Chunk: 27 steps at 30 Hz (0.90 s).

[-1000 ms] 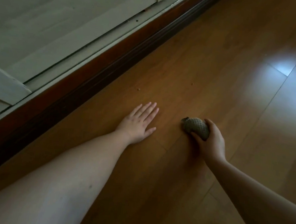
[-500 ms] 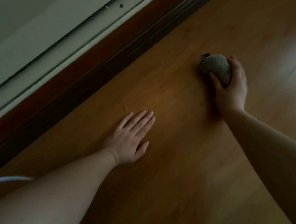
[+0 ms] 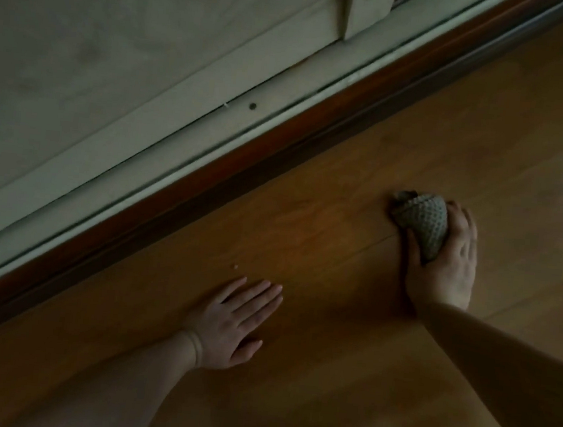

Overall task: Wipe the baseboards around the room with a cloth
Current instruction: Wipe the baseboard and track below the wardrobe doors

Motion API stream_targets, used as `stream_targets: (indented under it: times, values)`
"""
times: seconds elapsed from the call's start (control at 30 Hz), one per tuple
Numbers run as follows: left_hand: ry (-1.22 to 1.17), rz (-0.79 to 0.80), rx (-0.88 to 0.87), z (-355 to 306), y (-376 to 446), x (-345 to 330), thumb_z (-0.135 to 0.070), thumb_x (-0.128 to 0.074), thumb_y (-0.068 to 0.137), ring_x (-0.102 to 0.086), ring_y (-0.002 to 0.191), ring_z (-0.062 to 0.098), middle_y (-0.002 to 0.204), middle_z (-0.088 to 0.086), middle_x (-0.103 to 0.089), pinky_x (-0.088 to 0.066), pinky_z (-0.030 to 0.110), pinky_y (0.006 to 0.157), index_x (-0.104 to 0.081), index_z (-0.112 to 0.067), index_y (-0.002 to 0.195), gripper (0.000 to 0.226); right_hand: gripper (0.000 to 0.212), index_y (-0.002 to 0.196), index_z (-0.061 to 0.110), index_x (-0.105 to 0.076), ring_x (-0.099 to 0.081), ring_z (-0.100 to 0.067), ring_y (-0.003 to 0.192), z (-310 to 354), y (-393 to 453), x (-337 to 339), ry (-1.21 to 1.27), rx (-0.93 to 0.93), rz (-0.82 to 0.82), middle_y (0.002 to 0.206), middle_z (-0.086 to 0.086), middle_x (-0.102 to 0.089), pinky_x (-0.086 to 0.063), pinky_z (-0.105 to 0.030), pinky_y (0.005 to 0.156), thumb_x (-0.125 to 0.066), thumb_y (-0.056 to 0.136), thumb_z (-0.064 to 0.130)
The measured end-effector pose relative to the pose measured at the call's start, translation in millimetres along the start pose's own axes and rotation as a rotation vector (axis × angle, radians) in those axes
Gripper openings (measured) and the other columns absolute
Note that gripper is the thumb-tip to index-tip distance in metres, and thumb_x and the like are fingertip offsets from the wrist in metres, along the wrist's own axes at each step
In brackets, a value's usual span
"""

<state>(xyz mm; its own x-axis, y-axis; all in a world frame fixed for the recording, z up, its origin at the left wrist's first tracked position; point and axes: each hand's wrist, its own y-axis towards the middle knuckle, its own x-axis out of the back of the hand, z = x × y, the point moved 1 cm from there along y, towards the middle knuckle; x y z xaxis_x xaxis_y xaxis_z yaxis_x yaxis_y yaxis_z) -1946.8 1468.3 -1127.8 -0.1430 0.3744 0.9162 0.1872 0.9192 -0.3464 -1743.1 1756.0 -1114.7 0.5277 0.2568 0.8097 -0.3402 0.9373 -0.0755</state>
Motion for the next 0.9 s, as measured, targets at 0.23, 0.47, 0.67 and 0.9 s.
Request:
stream_targets:
  times: [0.23,0.47,0.67,0.9]
  values:
    - [0.055,-0.035,0.03,-3,-1,-3,-0.053,-0.042,0.095,-0.005,0.154,0.021,0.168,0.005,-0.005,-0.009,0.046,0.121,-0.009,-0.013,0.16,0.083,0.068,0.15,0.013,-0.031,-0.023,-0.022,0.147,-7,-3,-3,-0.004,0.044,-0.017,0.154,-0.008,-0.037,-0.021,-0.044,0.121,-0.058,0.095,0.043]
    - [0.079,0.009,0.119,-8,-1,-2,-0.048,-0.019,0.104,0.011,0.153,0.015,0.167,0.0,0.009,-0.003,0.042,0.122,0.003,-0.018,0.16,0.067,0.068,0.148,0.016,-0.033,-0.026,-0.021,0.146,-10,-4,-3,0.02,0.069,-0.013,0.154,-0.006,-0.037,-0.021,-0.04,0.121,-0.056,0.095,0.052]
    - [-0.032,-0.042,0.348,-29,2,-6,-0.048,-0.009,0.105,0.002,0.153,0.013,0.166,-0.01,0.005,0.003,0.041,0.123,0.005,-0.03,0.158,0.058,0.058,0.135,0.026,-0.048,-0.051,-0.019,0.124,-1,-2,6,0.204,-0.052,0.019,0.133,0.003,-0.055,-0.042,-0.045,0.107,-0.067,0.086,0.052]
    - [-0.071,-0.058,0.372,-37,1,1,-0.047,-0.026,0.101,-0.012,0.151,0.021,0.165,-0.004,-0.019,-0.005,0.045,0.123,-0.017,-0.026,0.158,0.061,0.051,0.125,0.013,-0.058,-0.053,-0.023,0.107,104,-80,-55,0.225,0.263,0.304,0.118,-0.005,-0.05,-0.048,-0.033,0.092,-0.075,0.084,0.036]
